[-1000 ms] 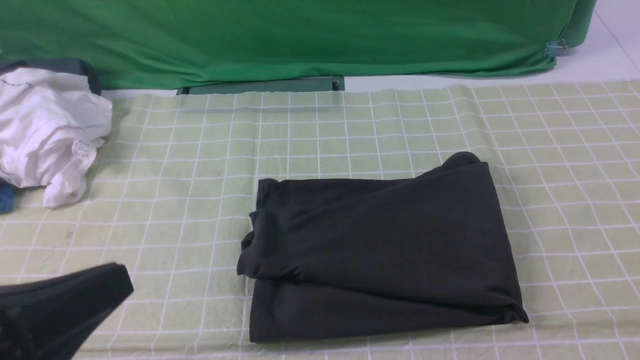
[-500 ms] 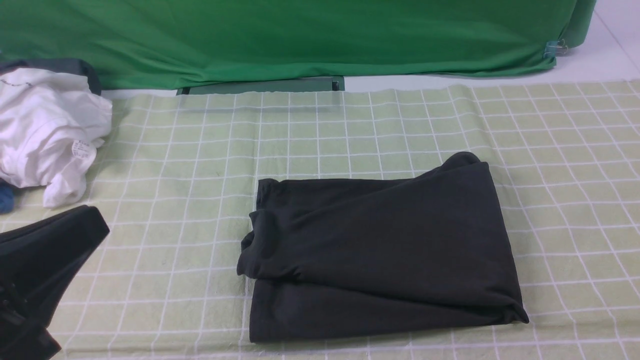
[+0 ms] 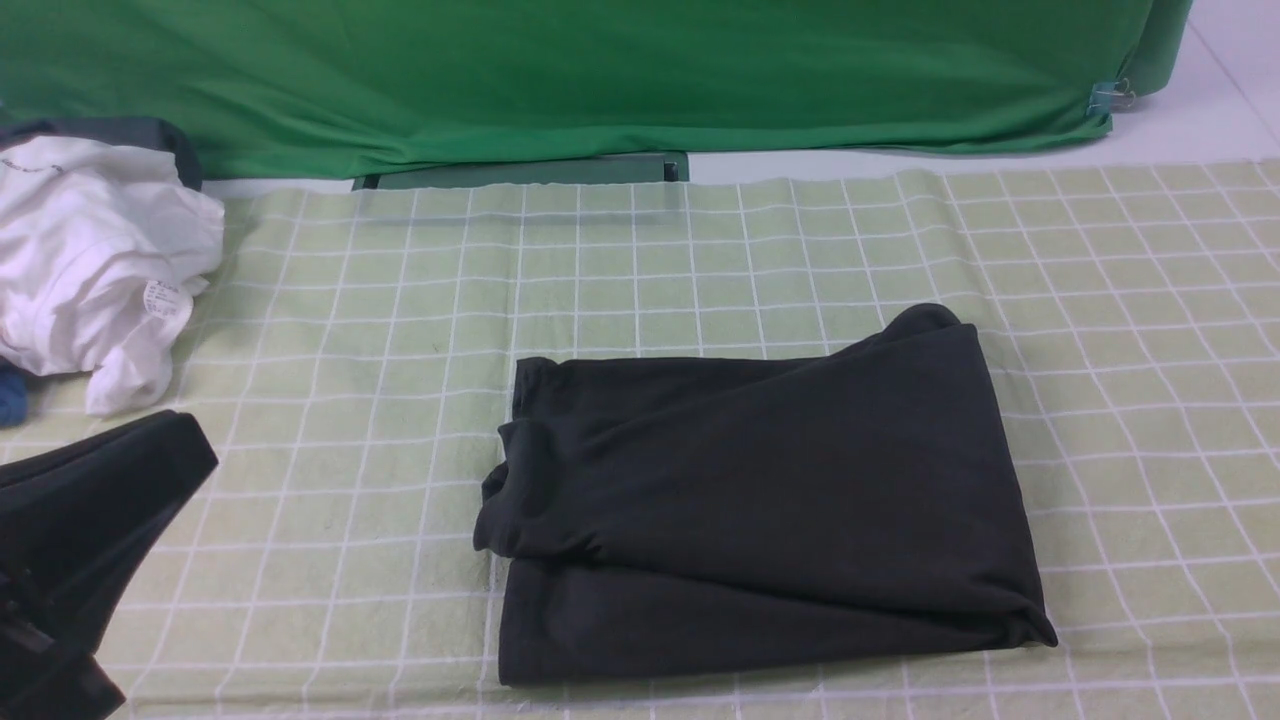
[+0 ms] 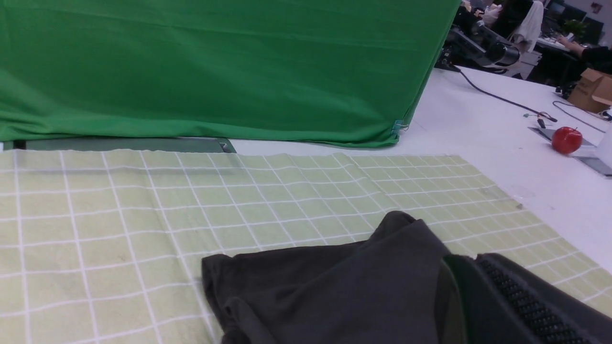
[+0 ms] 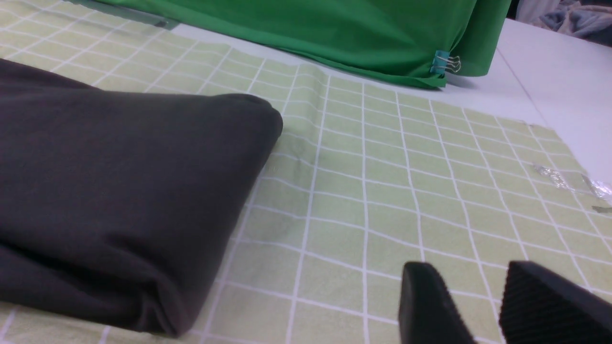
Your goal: Fold a long-sleeved shirt over a green coffee tablecloth.
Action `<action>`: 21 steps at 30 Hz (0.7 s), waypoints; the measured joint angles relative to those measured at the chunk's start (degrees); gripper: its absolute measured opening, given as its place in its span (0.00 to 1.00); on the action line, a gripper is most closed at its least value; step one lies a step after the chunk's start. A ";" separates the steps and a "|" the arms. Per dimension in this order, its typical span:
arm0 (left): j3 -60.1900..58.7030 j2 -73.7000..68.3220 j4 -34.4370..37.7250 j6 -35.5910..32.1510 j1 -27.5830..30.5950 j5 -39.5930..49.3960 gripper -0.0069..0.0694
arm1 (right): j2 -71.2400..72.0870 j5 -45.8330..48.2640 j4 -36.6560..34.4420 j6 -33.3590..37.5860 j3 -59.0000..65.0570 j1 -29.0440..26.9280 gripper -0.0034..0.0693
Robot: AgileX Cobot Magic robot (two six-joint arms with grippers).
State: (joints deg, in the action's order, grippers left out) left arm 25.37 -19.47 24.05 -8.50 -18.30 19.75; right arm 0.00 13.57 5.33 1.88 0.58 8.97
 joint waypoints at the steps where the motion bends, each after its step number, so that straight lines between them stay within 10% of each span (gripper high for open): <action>1: 0.00 0.00 -0.33 -0.06 0.00 0.00 0.11 | 0.00 0.00 0.00 0.00 0.00 0.05 0.38; 21: -21.89 19.47 -18.90 5.87 19.60 -13.75 0.11 | 0.00 0.01 0.00 0.00 0.00 0.05 0.38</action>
State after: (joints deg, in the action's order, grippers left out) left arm 3.48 0.00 5.15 -2.63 1.30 6.00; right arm 0.00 13.59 5.33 1.88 0.58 9.02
